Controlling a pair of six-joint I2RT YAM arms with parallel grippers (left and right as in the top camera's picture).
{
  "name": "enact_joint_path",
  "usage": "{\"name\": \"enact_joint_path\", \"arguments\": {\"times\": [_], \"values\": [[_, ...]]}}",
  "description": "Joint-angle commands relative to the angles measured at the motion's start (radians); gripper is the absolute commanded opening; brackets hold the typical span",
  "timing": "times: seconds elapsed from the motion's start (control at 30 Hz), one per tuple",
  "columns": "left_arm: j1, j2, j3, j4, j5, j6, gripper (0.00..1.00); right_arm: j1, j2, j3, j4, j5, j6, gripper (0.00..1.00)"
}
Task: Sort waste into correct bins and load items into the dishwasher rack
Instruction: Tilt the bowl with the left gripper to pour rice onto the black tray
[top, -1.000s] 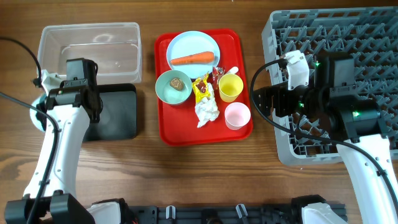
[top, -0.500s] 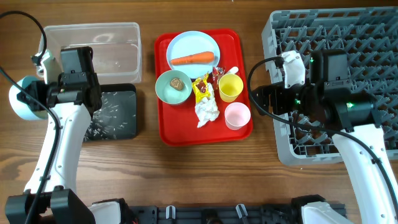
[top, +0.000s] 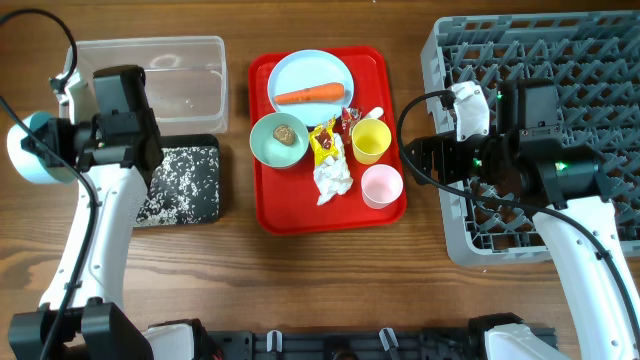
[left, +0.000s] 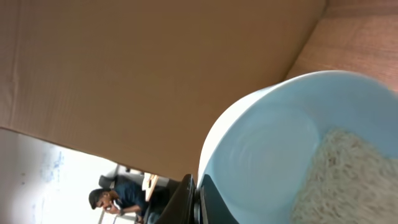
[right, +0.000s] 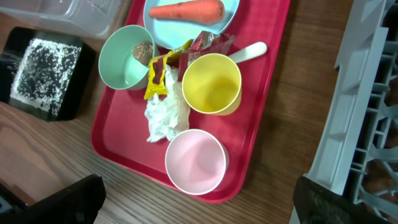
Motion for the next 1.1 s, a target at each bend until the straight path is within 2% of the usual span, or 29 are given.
{"name": "enact_joint_path", "arguments": {"times": [0.0,0.1,0.5,0.67,1.07], "values": [[-0.037,0.008,0.019,0.091,-0.031,0.171,0.04,0.002,0.008,0.015,0.0,0.011,0.004,1.0],[-0.048,0.008,0.019,0.129,-0.032,0.24,0.04,0.002,0.008,0.015,0.0,0.011,0.004,0.99],[-0.05,0.008,0.019,0.128,-0.054,0.277,0.04,0.002,0.008,0.015,0.0,0.011,0.004,1.0],[-0.05,0.007,0.019,0.178,-0.089,0.368,0.04,0.002,0.008,0.015,0.0,0.011,0.004,1.0],[-0.145,0.007,0.019,0.181,-0.091,0.399,0.04,0.002,0.008,0.015,-0.006,0.011,0.004,0.99]]}}
